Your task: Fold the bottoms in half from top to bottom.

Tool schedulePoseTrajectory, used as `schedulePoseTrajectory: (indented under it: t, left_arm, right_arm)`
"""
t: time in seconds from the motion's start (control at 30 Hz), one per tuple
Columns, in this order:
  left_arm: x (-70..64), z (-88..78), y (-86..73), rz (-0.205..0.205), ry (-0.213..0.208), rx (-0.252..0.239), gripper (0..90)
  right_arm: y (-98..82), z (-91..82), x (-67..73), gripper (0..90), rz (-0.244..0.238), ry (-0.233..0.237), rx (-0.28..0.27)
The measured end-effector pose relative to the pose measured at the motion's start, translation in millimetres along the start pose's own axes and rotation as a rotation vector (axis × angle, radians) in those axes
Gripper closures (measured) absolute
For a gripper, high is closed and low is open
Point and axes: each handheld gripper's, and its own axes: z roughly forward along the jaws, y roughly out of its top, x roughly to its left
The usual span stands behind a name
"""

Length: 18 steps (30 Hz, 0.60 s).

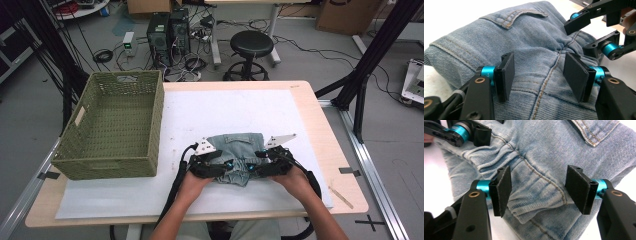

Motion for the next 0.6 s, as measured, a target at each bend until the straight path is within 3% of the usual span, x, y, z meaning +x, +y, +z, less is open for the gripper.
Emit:
schedulePoseTrajectory:
  t: [0.1, 0.23, 0.33, 0.6]
  left_arm:
    - [-0.5, -7.2, 3.6, -0.005, 0.008, -0.052, 39.0]
    - [-1.7, -20.1, 9.2, 0.027, 0.039, -0.118, 29.8]
    - [0.1, -30.9, 14.3, 0.029, 0.057, -0.169, 25.5]
    - [5.4, -46.2, 18.0, 0.035, 0.073, -0.199, 25.3]
  right_arm:
    - [-1.8, -9.0, -0.9, 34.3, 0.011, -0.001, -0.076]
    - [-6.5, -30.0, -1.5, 28.8, 0.01, -0.064, -0.195]
    - [-6.8, -42.2, -4.2, 27.3, 0.006, -0.086, -0.218]
    - [-11.9, -49.9, -9.2, 26.7, 0.005, -0.104, -0.209]
